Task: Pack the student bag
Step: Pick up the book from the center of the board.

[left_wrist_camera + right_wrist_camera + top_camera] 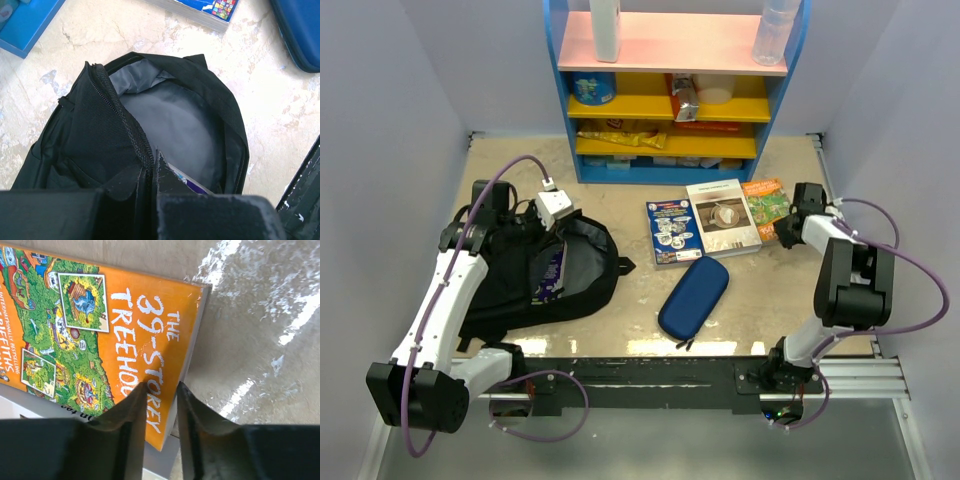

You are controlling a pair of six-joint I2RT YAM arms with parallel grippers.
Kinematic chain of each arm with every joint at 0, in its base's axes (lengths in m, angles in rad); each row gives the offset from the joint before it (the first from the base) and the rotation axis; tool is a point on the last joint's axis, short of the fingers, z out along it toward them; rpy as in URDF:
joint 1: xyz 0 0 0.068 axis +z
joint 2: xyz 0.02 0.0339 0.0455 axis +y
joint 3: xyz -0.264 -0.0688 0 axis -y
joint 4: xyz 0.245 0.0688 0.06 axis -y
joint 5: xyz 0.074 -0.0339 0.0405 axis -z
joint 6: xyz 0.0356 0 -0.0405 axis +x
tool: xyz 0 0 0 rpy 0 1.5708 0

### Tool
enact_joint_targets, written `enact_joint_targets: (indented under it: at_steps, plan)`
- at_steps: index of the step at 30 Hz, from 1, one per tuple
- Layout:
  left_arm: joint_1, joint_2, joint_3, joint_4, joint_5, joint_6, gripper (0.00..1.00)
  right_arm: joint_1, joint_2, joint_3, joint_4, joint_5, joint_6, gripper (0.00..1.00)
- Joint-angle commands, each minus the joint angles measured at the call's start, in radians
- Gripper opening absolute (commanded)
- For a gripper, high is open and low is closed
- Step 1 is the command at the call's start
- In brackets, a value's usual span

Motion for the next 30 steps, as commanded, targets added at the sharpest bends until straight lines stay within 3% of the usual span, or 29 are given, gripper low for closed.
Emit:
enact_joint_targets:
  at_steps: [1,6,15,21,30]
  plan:
    - [-0.011,-0.021,0.025,0.025,0.036,0.025,0.0,0.01,-0.03,0.019,0.119,-0.085,0.048,0.24]
    - [-0.011,-0.017,0.025,0.026,0.036,0.025,0.0,0.01,-0.088,0.009,0.111,-0.053,0.031,0.0]
    - [-0.014,-0.022,0.022,0.023,0.03,0.033,0.0,0.01,-0.16,0.001,0.145,-0.024,-0.015,0.0]
    - [-0.014,-0.011,0.028,0.032,0.038,0.028,0.0,0.07,-0.401,0.03,0.163,-0.019,-0.065,0.0]
    - [-0.017,-0.014,0.04,0.036,0.047,0.016,0.0,0.357,-0.626,0.19,0.14,0.073,-0.139,0.0]
